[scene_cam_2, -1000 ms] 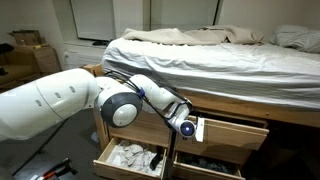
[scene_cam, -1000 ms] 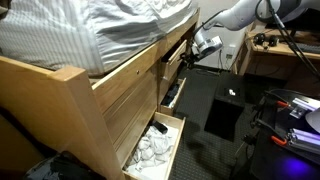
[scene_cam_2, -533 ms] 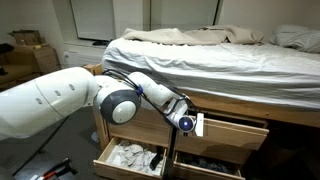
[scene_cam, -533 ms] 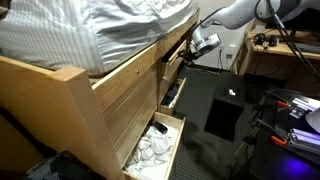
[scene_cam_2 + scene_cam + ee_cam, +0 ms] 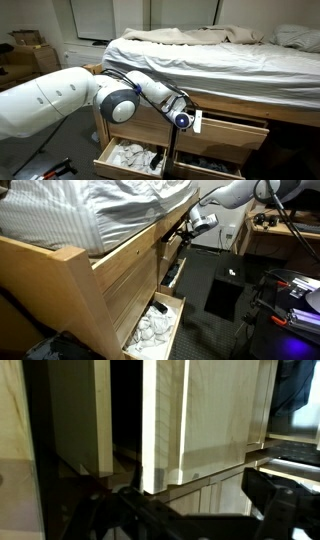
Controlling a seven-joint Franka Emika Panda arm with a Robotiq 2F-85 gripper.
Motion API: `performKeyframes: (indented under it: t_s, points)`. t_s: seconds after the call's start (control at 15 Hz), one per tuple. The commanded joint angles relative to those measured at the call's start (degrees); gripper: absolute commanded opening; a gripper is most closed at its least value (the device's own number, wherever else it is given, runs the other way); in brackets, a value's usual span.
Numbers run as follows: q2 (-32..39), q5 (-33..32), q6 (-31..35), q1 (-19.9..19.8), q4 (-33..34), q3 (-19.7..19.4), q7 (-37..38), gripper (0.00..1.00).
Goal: Open the top most drawer on the right
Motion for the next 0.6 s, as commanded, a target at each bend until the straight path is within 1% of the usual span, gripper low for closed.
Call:
performKeyframes:
  t_s: [0.0,0.27,0.33,0.4,0.47,0.53]
  points:
    - [0.25,0.49,-0.13,0.03,0.74,0.00,0.45,1.00]
    - [0.31,0.46,-0.12,0.08,0.94,0.01,0.76,1.00]
    - [0.50,-0.63,-0.91,0.50,0.22,-0.19,1.99,1.00]
    - [1.17,-1.49,-0.28,1.34,0.70,-0.51,3.81,1.00]
    - [3.11,-3.20,-0.11,2.40,2.84,-0.98,7.27,1.00]
    - [2.05,-0.52,0.96,1.76,-0.16,1.00,3.25,1.00]
